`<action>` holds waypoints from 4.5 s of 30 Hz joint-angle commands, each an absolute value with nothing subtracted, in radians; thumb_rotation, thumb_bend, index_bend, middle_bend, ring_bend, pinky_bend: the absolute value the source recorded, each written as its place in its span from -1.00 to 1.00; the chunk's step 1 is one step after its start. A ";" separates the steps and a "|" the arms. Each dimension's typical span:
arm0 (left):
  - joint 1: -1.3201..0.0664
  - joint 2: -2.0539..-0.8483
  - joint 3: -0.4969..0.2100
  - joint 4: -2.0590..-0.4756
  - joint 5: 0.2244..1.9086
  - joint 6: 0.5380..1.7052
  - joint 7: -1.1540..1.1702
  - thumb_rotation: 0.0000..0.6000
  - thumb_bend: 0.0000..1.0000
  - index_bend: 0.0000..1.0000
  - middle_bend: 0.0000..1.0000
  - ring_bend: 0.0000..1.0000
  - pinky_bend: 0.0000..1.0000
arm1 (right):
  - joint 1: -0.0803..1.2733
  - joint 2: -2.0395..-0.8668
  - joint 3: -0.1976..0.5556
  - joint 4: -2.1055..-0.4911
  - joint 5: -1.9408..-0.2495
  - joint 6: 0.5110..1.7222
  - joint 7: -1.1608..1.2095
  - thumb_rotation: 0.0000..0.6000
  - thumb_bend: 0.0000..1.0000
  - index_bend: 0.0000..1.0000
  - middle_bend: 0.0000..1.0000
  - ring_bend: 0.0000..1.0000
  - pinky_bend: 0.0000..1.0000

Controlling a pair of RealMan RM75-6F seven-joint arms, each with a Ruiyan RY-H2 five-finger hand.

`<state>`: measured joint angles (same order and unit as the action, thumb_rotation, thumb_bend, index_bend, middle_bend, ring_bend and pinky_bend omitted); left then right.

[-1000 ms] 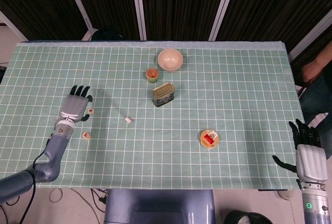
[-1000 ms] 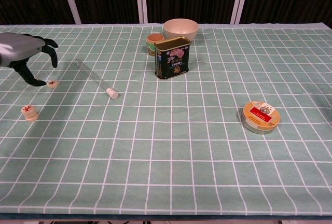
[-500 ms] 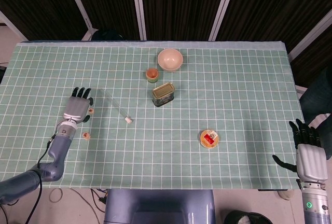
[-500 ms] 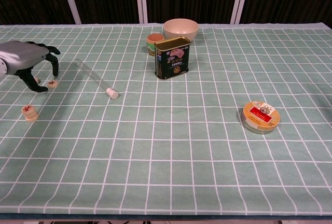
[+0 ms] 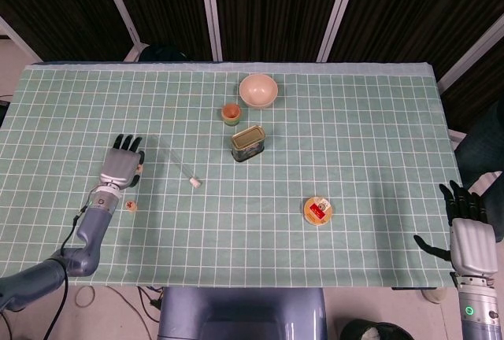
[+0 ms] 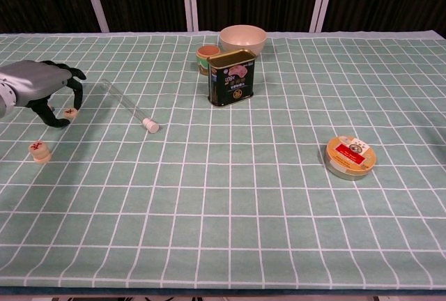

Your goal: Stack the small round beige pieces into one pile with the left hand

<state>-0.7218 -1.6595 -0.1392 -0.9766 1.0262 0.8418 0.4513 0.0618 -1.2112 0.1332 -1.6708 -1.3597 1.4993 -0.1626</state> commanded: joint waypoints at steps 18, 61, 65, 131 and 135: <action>-0.714 -1.655 -0.138 -0.979 1.018 0.839 0.480 1.00 -0.40 -0.17 -0.83 -1.00 -1.00 | 0.063 -1.212 0.133 -1.670 -1.359 1.500 -0.163 1.00 -0.54 -0.84 -0.97 -0.94 -1.00; -0.579 -1.214 -0.074 -1.584 1.144 0.998 0.423 1.00 -0.33 -0.02 -0.77 -1.00 -1.00 | 0.061 -1.212 0.133 -1.678 -1.357 1.504 -0.162 1.00 -0.53 -0.84 -0.97 -0.94 -1.00; -0.555 -1.209 -0.030 -1.576 1.189 1.008 0.418 1.00 -0.33 -0.02 -0.77 -1.00 -1.00 | 0.061 -1.212 0.133 -1.678 -1.357 1.504 -0.162 1.00 -0.54 -0.84 -0.97 -0.94 -1.00; -0.528 -1.368 0.013 -1.450 1.291 1.027 0.520 1.00 -0.33 -0.12 -0.80 -1.00 -1.00 | 0.062 -1.210 0.136 -1.675 -1.357 1.505 -0.157 1.00 -0.54 -0.84 -0.97 -0.94 -1.00; -0.527 -1.371 0.012 -1.446 1.290 1.028 0.524 1.00 -0.33 -0.12 -0.80 -1.00 -1.00 | 0.062 -1.210 0.136 -1.675 -1.357 1.504 -0.157 1.00 -0.54 -0.84 -0.97 -0.94 -1.00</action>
